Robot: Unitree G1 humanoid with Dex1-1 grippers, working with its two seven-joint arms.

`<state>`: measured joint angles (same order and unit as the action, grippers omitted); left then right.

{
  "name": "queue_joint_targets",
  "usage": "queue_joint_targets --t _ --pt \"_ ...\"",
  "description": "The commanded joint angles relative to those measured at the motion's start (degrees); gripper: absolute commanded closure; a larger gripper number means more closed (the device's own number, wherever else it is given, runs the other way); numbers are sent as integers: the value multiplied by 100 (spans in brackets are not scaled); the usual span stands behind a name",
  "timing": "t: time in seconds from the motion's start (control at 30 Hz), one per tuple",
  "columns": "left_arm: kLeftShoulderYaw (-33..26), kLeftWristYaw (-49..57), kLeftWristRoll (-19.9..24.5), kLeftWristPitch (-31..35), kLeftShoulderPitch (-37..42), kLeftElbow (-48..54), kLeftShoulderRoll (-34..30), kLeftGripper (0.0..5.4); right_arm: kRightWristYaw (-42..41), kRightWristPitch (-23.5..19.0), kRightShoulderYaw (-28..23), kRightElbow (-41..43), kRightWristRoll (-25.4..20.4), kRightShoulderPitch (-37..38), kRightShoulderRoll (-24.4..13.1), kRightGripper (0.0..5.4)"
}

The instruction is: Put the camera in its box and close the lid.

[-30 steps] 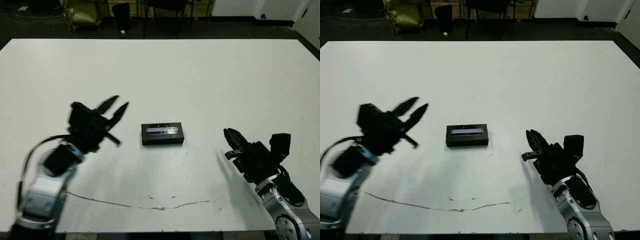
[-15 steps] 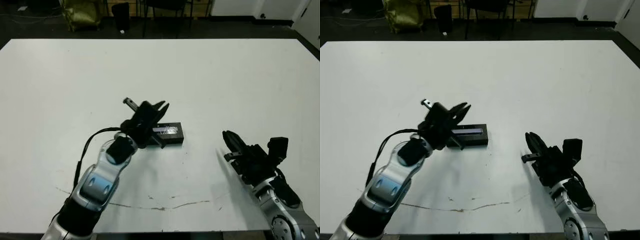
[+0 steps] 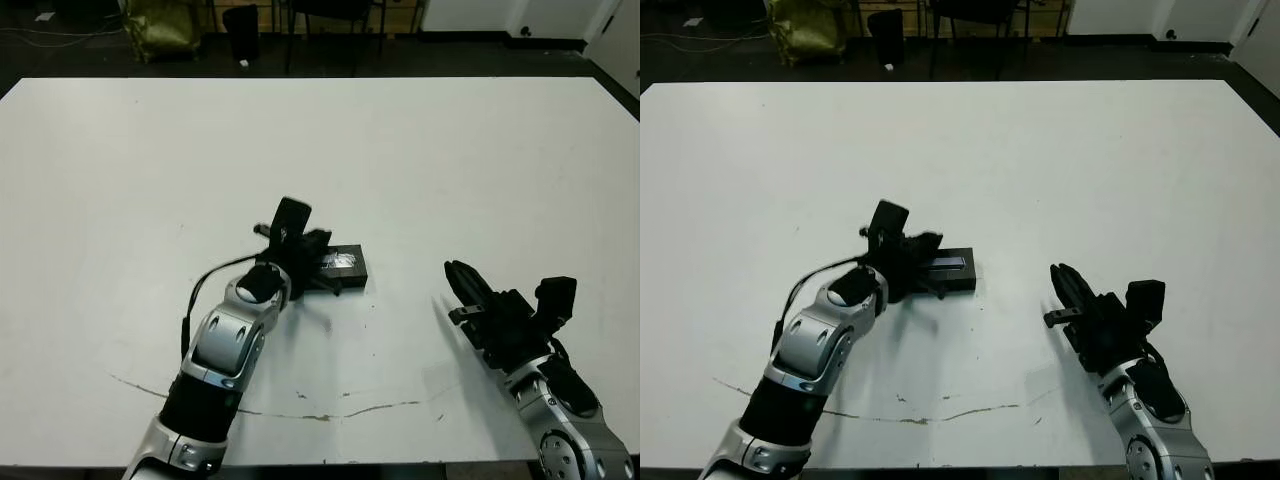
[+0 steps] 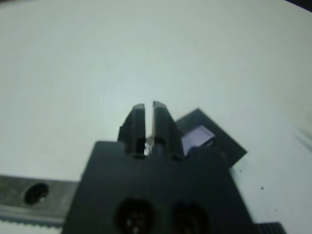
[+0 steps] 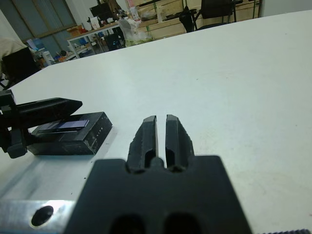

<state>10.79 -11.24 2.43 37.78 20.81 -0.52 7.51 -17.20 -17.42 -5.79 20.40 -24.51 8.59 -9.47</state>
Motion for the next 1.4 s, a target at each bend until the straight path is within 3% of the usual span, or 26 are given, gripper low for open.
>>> queue_joint_targets --t 0.03,0.2,0.3,0.43,0.57,0.67,0.83,0.9,1.0,1.23,1.4 --pt "-49 115 76 187 -370 -424 36 538 63 -178 13 41 35 47 -62 540" --pt "30 329 5 63 -561 -652 90 538 244 -457 22 270 44 50 -63 540" --pt "96 348 -25 -127 -652 -793 54 538 -6 -215 -24 -17 -19 -4 -62 540" --pt "132 358 -97 -220 -646 -902 -4 538 50 -307 -37 25 -63 9 -20 540" --pt "41 396 -89 -173 -556 -939 -11 538 -101 -28 -3 -113 40 17 -67 540" --pt "-30 331 -24 -315 -556 -896 -34 538 -138 -47 -44 -194 -70 -6 -35 540" --pt "-155 307 145 -210 -684 -38 -46 538 30 -158 5 12 43 36 -66 540" --pt "-242 289 316 -262 -845 523 -8 538 -21 -82 -8 -41 23 21 -54 540" --pt "-369 230 634 -397 -1085 1416 14 538 187 -292 -7 132 5 24 5 540" --pt "-750 -8 1179 -965 -1503 2869 -303 538 15 515 -173 -289 -75 -64 242 540" --pt "-1400 -54 1519 -1260 -1697 3079 -615 538 43 668 -307 -413 -293 -252 381 540"
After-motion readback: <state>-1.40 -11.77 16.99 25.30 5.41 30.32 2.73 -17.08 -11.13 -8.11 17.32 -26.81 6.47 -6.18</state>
